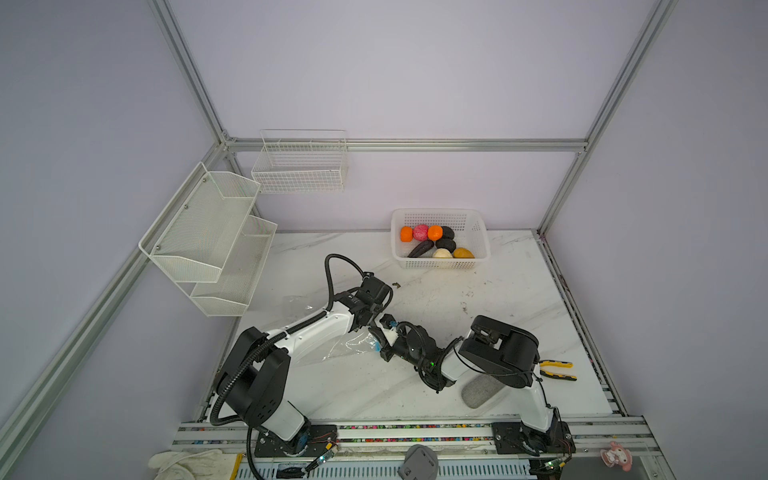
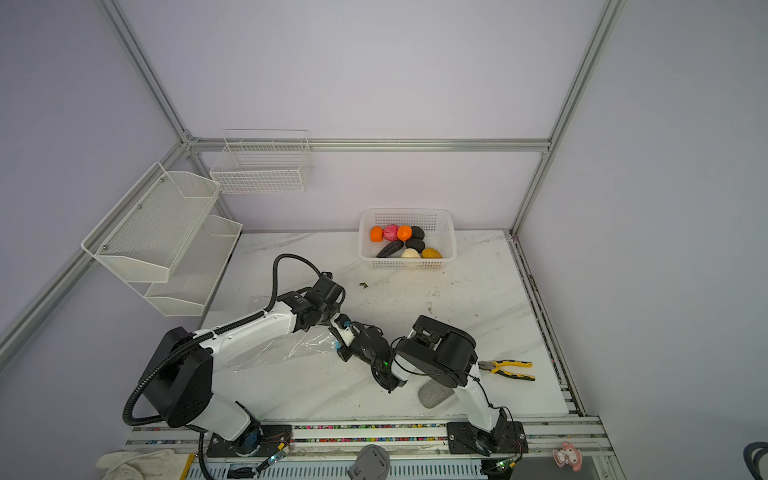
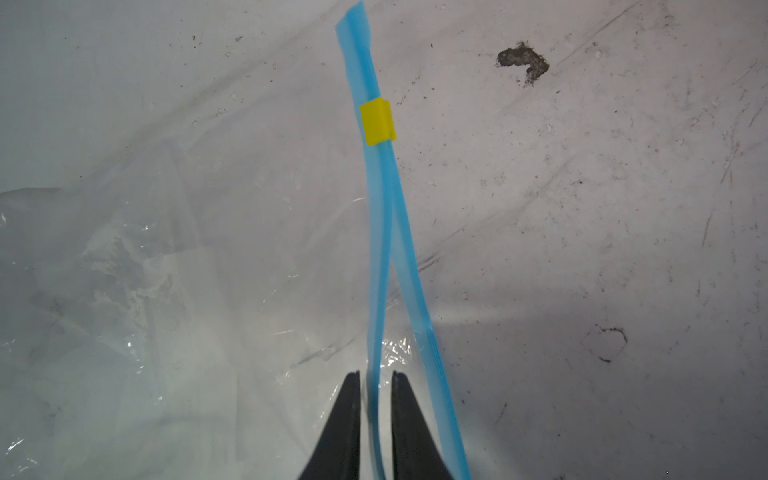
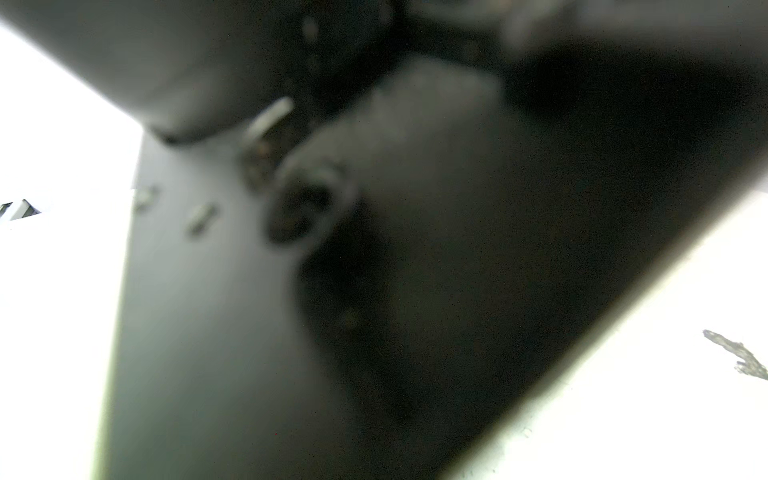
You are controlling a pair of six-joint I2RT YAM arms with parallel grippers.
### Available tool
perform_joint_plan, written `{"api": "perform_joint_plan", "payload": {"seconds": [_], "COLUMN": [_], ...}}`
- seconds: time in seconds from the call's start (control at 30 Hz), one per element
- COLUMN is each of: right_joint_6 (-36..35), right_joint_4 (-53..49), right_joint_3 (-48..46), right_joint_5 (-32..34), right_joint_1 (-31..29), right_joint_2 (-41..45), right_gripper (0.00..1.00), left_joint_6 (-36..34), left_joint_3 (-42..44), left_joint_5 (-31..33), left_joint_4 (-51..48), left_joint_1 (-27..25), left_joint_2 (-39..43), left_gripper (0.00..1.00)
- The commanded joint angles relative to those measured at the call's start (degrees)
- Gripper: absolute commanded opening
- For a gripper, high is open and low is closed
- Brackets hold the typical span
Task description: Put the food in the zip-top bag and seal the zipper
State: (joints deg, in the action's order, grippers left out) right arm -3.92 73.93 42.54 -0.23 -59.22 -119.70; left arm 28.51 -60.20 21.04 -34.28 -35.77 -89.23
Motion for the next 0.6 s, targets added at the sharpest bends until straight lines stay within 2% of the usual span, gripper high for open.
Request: {"api": "perform_joint_plan", "payload": {"seconds": [0.0,0.2,0.43,0.57], "right_joint_6": [0.43,1.01,3.85,7.10], "right_joint_4": [0.18,0.55,1.84,2.26], "right_joint_3": [1.14,0.75,-0.36,-3.55], "right_joint_5": [0.23,0.23,1.76,1.50], "right_joint_1": [-0.37,-0.37,-0.37,-0.37], "right_joint_2": [-0.62,-0.29,-0.07,4.07], "right_gripper": [0.00,0.00,0.13,0.20], "left_joint_6": [1.36,1.59,2.98,4.00], "left_joint_3": [-4.57,-4.61,-5.45,-4.99], "left_joint_5": [-1.11,-1.14,-0.68,-0.12], "left_joint_4": [-0.26,-0.26,-1.20,-1.19], "left_joint_1": [-1.41,-1.50,-1.69,-1.68], "left_joint_2": [2.40,2.39,3.22,4.04], "left_gripper": [0.15,0.11,0.07,0.06]}}
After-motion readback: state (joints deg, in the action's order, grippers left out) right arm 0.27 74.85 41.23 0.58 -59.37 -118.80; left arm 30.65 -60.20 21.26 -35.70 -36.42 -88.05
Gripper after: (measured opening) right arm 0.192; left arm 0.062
